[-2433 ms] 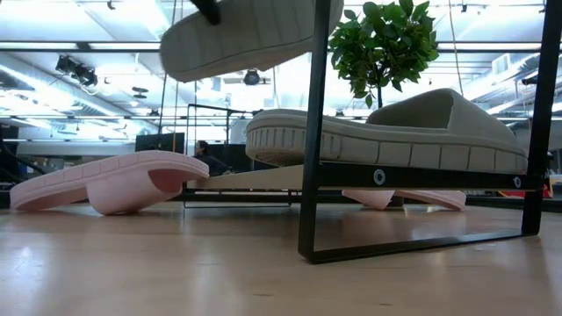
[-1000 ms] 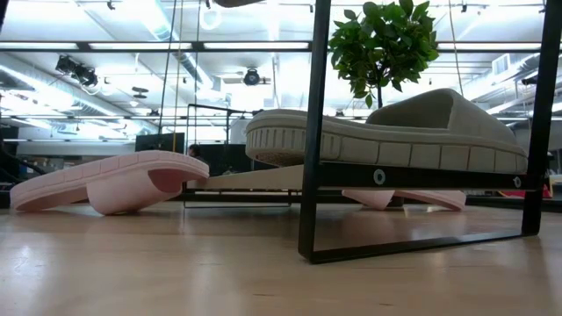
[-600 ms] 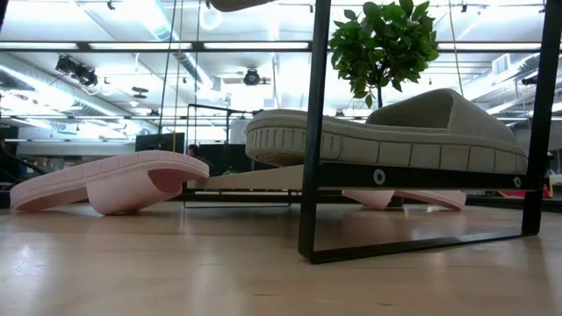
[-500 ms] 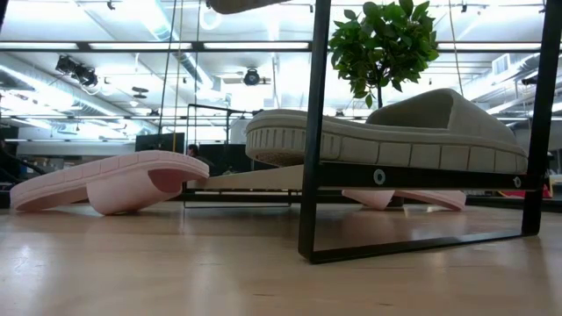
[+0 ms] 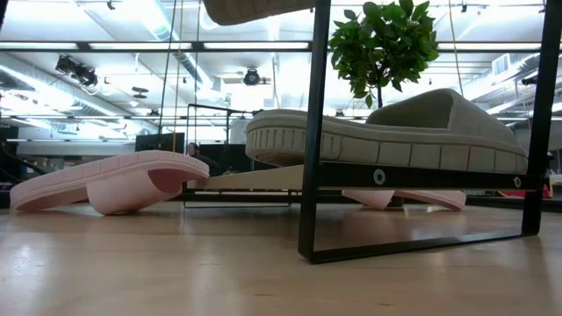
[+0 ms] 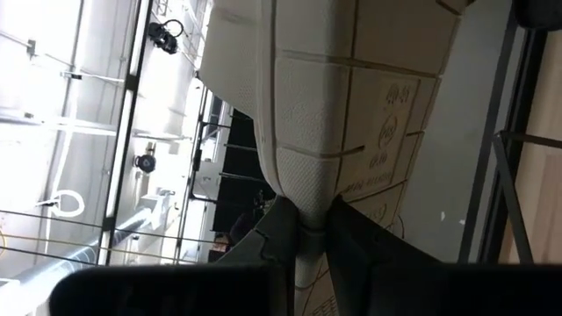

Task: Pick and place slides into the shelf
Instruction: Put the gray slide on the shelf

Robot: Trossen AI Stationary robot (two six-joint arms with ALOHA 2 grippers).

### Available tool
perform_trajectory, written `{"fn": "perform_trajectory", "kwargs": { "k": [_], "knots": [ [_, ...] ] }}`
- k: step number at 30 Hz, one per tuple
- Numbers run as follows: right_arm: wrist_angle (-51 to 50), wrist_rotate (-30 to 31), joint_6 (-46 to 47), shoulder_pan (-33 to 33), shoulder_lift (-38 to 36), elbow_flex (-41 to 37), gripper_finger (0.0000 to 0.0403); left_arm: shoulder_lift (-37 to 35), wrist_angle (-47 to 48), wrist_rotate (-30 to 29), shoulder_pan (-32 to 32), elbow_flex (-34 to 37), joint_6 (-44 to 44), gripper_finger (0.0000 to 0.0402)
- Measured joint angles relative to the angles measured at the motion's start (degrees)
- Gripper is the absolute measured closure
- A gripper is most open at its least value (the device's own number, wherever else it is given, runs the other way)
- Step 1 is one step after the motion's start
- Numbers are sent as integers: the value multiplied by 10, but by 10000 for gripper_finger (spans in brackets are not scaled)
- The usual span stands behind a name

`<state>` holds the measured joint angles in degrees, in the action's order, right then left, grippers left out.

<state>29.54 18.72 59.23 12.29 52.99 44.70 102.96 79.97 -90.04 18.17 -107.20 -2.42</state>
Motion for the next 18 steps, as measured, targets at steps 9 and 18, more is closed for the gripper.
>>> {"fn": "perform_trajectory", "kwargs": {
  "k": [9, 18],
  "knots": [
    [-356, 31, -593, 53, 21, 173, 277, 0, 4, 6, 0, 0, 18, 358],
    [-625, 124, -247, 7, 50, 326, 278, 0, 4, 14, 0, 0, 17, 358]
  ]
}}
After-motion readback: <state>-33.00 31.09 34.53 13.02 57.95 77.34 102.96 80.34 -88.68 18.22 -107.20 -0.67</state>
